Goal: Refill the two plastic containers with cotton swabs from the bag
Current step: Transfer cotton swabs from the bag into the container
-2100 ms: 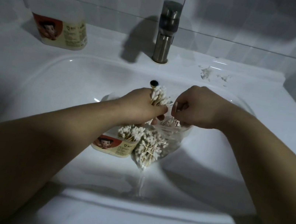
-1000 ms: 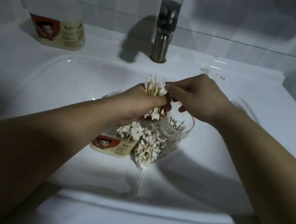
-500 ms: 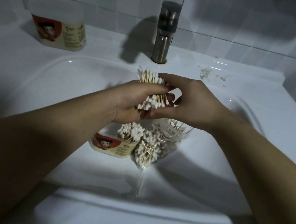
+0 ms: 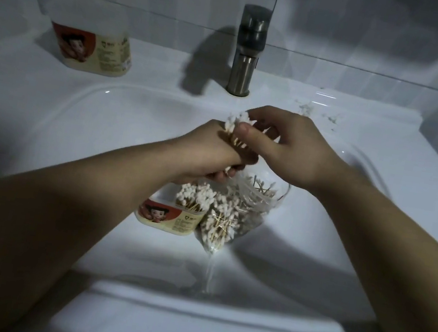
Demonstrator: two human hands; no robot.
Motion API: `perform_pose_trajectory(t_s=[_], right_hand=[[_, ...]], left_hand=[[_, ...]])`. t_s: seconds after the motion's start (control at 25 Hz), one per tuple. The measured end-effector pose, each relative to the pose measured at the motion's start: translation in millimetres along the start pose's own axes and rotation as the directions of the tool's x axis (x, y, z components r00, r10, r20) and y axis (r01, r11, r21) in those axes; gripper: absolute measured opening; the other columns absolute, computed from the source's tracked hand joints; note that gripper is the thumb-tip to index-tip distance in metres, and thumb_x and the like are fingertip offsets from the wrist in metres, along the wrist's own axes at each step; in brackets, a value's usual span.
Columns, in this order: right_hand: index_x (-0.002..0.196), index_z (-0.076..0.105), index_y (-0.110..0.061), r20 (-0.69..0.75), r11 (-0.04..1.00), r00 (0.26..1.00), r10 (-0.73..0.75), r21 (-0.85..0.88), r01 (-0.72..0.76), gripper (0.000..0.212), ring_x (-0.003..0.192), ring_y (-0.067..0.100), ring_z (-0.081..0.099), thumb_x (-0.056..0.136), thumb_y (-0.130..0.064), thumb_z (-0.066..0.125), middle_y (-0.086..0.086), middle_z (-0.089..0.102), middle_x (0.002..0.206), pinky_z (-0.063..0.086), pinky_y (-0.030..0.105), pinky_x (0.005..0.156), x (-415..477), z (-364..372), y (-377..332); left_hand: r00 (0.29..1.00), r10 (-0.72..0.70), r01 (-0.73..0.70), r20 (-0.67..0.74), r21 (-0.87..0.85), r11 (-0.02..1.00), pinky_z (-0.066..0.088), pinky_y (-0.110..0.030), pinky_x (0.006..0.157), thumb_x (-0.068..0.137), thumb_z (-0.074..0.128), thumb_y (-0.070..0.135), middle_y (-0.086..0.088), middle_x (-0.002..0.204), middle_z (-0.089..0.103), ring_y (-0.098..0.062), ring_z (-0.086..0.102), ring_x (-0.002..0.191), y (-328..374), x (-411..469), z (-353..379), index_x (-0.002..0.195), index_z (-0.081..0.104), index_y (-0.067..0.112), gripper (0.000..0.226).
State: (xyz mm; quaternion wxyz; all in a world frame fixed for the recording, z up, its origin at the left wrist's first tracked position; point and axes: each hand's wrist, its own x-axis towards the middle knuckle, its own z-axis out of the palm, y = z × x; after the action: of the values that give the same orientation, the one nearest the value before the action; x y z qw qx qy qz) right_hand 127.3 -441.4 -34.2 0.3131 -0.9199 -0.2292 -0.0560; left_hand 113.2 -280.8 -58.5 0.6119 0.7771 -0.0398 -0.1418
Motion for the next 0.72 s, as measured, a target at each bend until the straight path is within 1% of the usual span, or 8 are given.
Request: perform_pose_trajectory(t_s=[0.08, 0.16, 0.28, 0.4, 0.48, 0.6, 0.68, 0.72], right_hand=[[0.085, 0.063, -0.020, -0.024, 0.999, 1.000, 0.019, -0.043, -0.020, 0.049, 0.073, 0.012, 0.060, 0.091, -0.067, 0.052, -0.004, 0.065, 0.078, 0.046, 0.030, 0.066, 1.4, 4.8, -4.0], [0.083, 0.061, -0.014, -0.005, 0.997, 0.998, 0.068, -0.023, -0.068, 0.056, 0.065, 0.017, 0.059, 0.092, -0.068, 0.050, 0.003, 0.063, 0.074, 0.046, 0.034, 0.061, 1.3, 9.5, -6.9], [0.092, 0.064, -0.017, 0.041, 0.989, 0.991, 0.127, 0.065, -0.129, 0.034, 0.049, 0.009, 0.054, 0.098, -0.048, 0.051, 0.003, 0.062, 0.071, 0.043, 0.028, 0.049, 0.3, 9.6, -9.6], [0.093, 0.063, -0.022, 0.035, 0.993, 0.995, 0.096, 0.066, -0.098, 0.020, 0.056, 0.010, 0.055, 0.098, -0.029, 0.046, -0.002, 0.061, 0.074, 0.039, 0.025, 0.055, 1.1, 11.7, -11.2], [0.088, 0.063, -0.019, 0.047, 0.994, 0.996, 0.073, 0.081, -0.077, 0.025, 0.056, 0.007, 0.054, 0.100, -0.031, 0.045, -0.003, 0.060, 0.069, 0.039, 0.027, 0.060, -0.5, 15.3, -13.2], [0.082, 0.063, -0.017, 0.025, 0.992, 0.996, 0.086, 0.094, -0.088, 0.039, 0.049, 0.004, 0.052, 0.102, -0.047, 0.048, -0.004, 0.059, 0.063, 0.039, 0.026, 0.055, -0.3, 19.7, -16.5], [0.078, 0.064, -0.016, 0.021, 0.954, 0.988, 0.151, 0.260, -0.151, 0.032, 0.041, 0.004, 0.047, 0.101, -0.035, 0.052, -0.009, 0.055, 0.053, 0.035, 0.022, 0.048, 2.1, 23.1, -16.1], [0.076, 0.064, -0.015, 0.038, 0.903, 0.979, 0.199, 0.381, -0.198, 0.029, 0.039, 0.005, 0.043, 0.100, -0.026, 0.052, -0.009, 0.052, 0.049, 0.031, 0.021, 0.043, 2.7, 24.3, -15.9]], left_hand=[[0.999, 0.040, -0.039, -0.003, 0.215, 0.976, 0.040, -0.024, 0.044, 0.088, 0.071, 0.012, 0.004, 0.056, 0.058, -0.011, 0.054, 0.051, 2.0, -2.0, 2.9, 0.086, 0.067, 0.013, 0.005], [0.999, 0.037, -0.037, 0.006, 0.317, 0.948, 0.042, -0.022, 0.043, 0.086, 0.074, 0.011, 0.006, 0.051, 0.059, -0.008, 0.055, 0.046, 4.2, -4.8, 3.9, 0.078, 0.067, 0.015, 0.011], [0.997, 0.058, -0.072, 0.053, 0.335, 0.939, 0.045, -0.022, 0.045, 0.082, 0.078, 0.009, 0.006, 0.053, 0.061, -0.010, 0.057, 0.049, 5.1, -7.3, 3.1, 0.076, 0.067, 0.020, 0.017], [0.996, 0.078, -0.086, 0.037, 0.332, 0.939, 0.049, -0.027, 0.050, 0.074, 0.083, 0.009, 0.002, 0.063, 0.065, -0.013, 0.062, 0.055, 3.7, -5.6, 1.1, 0.096, 0.067, 0.016, 0.028], [0.997, 0.070, -0.079, 0.040, 0.350, 0.933, 0.047, -0.028, 0.050, 0.075, 0.081, 0.006, 0.004, 0.058, 0.062, -0.013, 0.058, 0.053, 2.1, -4.2, 0.7, 0.090, 0.067, 0.014, 0.022], [0.997, 0.047, -0.065, 0.060, 0.362, 0.930, 0.045, -0.025, 0.048, 0.078, 0.075, 0.003, 0.009, 0.050, 0.055, -0.010, 0.053, 0.050, 4.5, -5.8, 0.2, 0.077, 0.065, 0.019, 0.019], [0.997, 0.058, -0.069, 0.045, 0.326, 0.943, 0.046, -0.024, 0.048, 0.076, 0.078, 0.002, 0.005, 0.063, 0.063, -0.010, 0.057, 0.052, 5.0, -6.8, -1.5, 0.094, 0.065, 0.019, 0.028], [0.998, 0.056, -0.062, 0.031, 0.298, 0.952, 0.048, -0.024, 0.049, 0.075, 0.080, 0.002, 0.002, 0.074, 0.068, -0.011, 0.061, 0.056, 4.5, -6.1, -2.7, 0.109, 0.062, 0.019, 0.042]])
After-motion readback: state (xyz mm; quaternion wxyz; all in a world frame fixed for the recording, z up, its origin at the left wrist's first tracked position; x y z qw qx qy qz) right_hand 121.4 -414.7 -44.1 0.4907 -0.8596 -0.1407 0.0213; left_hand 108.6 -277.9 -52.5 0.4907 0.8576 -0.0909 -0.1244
